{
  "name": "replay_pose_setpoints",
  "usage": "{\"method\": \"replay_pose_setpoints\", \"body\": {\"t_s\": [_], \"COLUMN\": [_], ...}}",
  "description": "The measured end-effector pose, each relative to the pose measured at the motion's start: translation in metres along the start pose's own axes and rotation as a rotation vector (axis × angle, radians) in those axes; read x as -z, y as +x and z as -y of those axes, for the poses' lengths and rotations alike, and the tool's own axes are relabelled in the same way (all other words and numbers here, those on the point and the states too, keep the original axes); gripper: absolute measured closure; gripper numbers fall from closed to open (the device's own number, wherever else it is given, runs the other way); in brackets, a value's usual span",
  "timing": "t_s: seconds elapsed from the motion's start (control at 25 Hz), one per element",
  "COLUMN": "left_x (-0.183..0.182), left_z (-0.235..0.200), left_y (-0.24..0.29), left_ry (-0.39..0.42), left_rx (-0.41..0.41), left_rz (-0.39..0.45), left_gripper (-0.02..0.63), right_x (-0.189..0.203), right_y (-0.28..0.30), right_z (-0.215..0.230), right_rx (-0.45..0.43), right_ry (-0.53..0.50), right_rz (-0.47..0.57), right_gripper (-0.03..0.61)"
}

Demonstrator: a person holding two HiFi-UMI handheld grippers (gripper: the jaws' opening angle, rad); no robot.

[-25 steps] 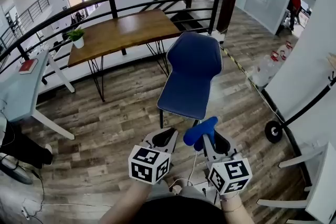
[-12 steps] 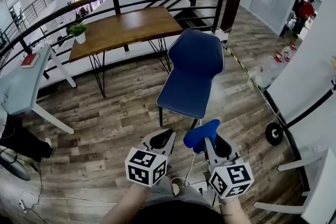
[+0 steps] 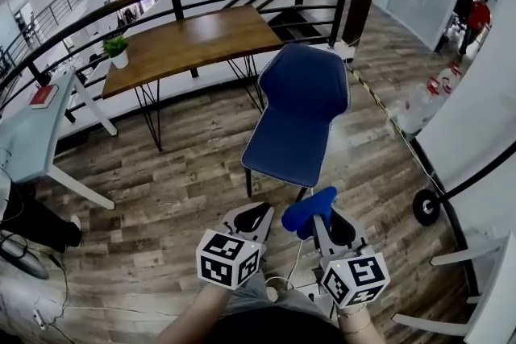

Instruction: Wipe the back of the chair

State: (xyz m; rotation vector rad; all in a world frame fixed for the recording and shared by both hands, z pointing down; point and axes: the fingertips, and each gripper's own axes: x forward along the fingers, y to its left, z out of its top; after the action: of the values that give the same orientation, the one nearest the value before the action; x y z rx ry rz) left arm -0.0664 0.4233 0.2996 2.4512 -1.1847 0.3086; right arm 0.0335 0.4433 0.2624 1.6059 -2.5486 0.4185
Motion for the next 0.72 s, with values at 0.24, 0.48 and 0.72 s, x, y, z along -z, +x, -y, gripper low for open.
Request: {"method": "replay_pose_setpoints", "body": {"t_s": [0.24, 0.48, 0.72], "left_x": [-0.028, -0.077, -0.120], "left_z": [-0.051, -0.109, -0.157], "left_y": [0.050, 0.103, 0.154], "left_ry": [0.009, 0.002, 0.026], "left_rx": [0.030, 0.073, 0.123], "left_rz": [-0.017, -0.019, -0.028], "left_gripper": [0.577, 0.577, 0.577], "right_x": [-0.008, -0.037, -0.069], "right_y": [0.073, 0.158, 0.227], "right_z": [0.022, 0.050, 0.074], "right_rx": [0.026, 0.065, 0.113], "right_ry": [0.016, 0.027, 0.033], "right_rz": [-0.006, -0.015, 0.004], "right_gripper": [0.497, 0.497, 0.497]}}
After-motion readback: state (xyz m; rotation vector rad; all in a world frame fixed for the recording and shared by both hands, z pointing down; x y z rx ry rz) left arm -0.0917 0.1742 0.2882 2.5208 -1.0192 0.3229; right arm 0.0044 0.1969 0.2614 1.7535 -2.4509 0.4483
